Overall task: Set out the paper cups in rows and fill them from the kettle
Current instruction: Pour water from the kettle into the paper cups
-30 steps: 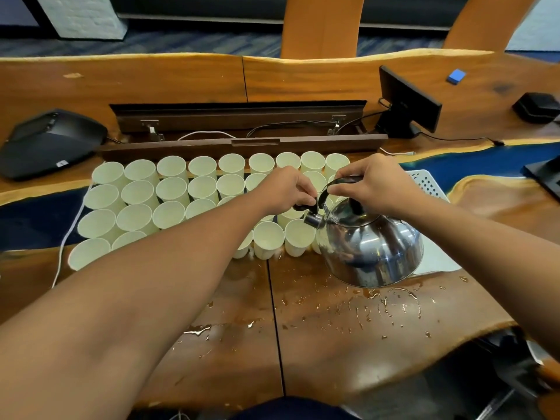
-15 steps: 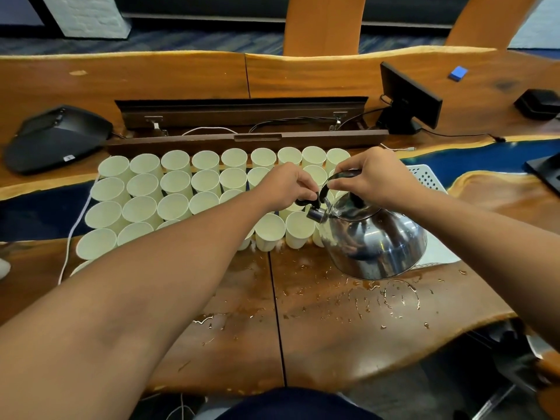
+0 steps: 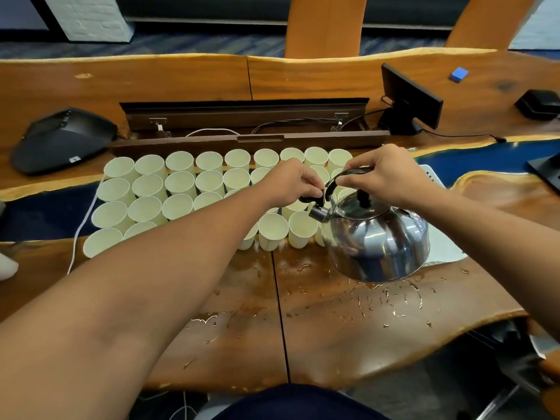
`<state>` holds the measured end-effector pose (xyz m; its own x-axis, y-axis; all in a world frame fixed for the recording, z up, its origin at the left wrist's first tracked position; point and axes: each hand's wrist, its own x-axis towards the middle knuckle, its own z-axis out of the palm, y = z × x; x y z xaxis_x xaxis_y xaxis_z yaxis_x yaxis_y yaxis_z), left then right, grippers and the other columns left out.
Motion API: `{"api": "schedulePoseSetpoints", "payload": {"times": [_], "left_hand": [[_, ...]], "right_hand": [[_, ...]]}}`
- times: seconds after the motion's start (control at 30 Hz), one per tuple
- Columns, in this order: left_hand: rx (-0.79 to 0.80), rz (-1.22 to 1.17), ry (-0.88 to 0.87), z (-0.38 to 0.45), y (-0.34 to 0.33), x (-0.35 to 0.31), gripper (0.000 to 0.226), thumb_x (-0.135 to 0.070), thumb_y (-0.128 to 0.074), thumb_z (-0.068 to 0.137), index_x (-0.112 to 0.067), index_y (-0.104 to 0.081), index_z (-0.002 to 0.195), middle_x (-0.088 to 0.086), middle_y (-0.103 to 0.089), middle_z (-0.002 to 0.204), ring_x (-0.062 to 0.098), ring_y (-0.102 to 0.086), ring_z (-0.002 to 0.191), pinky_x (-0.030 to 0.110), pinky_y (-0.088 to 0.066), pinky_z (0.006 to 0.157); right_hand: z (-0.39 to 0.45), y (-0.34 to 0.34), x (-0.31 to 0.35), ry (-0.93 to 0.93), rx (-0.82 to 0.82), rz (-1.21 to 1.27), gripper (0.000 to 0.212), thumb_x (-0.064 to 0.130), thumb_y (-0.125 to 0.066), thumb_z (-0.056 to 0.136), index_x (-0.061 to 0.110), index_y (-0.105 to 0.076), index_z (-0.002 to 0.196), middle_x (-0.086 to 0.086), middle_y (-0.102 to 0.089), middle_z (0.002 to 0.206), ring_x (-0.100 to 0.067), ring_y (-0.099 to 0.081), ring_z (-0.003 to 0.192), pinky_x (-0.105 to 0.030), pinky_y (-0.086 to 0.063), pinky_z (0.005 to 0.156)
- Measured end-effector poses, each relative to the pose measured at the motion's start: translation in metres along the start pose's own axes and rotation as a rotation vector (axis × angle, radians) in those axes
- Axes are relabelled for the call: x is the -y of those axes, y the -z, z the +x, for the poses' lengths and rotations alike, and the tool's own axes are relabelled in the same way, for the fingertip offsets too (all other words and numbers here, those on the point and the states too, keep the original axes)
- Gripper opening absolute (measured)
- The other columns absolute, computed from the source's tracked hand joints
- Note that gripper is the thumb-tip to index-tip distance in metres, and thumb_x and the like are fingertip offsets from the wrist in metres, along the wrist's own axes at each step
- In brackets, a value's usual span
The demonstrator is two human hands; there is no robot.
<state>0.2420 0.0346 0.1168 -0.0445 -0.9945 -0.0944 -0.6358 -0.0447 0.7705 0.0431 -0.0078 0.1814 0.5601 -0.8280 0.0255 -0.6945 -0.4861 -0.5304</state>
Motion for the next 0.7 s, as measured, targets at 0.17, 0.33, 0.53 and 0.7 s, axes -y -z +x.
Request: {"api": "schedulePoseSetpoints", "payload": {"times": [0.17, 0.33, 0.53, 0.7], "left_hand": [[0.011, 0.012, -0.007, 0.002, 0.012, -0.001, 0.014, -0.016, -0.075, 0.087, -0.018, -0.079, 0.100, -0.005, -0.074, 0.089, 0.003, -0.065, 0.081, 0.012, -0.048, 0.071], [-0.005, 0.051, -0.021, 0.005, 0.028, 0.001, 0.013, -0.018, -0.074, 0.088, -0.022, -0.079, 0.100, -0.008, -0.073, 0.092, 0.001, -0.064, 0.085, 0.011, -0.047, 0.071], [-0.040, 0.101, -0.028, 0.006, 0.052, 0.008, 0.015, -0.019, -0.073, 0.089, -0.023, -0.078, 0.103, -0.015, -0.069, 0.086, -0.007, -0.061, 0.080, 0.002, -0.041, 0.065], [-0.074, 0.102, -0.001, 0.012, 0.074, 0.021, 0.013, -0.022, -0.074, 0.088, -0.024, -0.079, 0.100, -0.017, -0.070, 0.082, -0.009, -0.062, 0.074, 0.010, -0.042, 0.066]], "right_hand": [[-0.001, 0.000, 0.004, 0.004, -0.035, 0.036, 0.022, 0.040, -0.078, 0.080, 0.022, -0.078, 0.094, 0.013, -0.069, 0.082, -0.003, -0.059, 0.073, -0.021, -0.042, 0.065], [0.009, -0.001, 0.013, 0.009, -0.057, 0.059, 0.026, 0.041, -0.078, 0.080, 0.022, -0.078, 0.098, 0.006, -0.072, 0.095, -0.010, -0.064, 0.091, -0.029, -0.052, 0.079], [0.027, -0.004, 0.030, 0.034, -0.069, 0.087, 0.025, 0.041, -0.078, 0.081, 0.019, -0.078, 0.093, -0.003, -0.074, 0.094, -0.019, -0.067, 0.092, -0.036, -0.054, 0.080], [0.049, -0.008, 0.049, 0.073, -0.055, 0.083, 0.024, 0.038, -0.077, 0.082, 0.017, -0.078, 0.093, -0.003, -0.075, 0.093, -0.016, -0.067, 0.092, -0.036, -0.055, 0.083]]}}
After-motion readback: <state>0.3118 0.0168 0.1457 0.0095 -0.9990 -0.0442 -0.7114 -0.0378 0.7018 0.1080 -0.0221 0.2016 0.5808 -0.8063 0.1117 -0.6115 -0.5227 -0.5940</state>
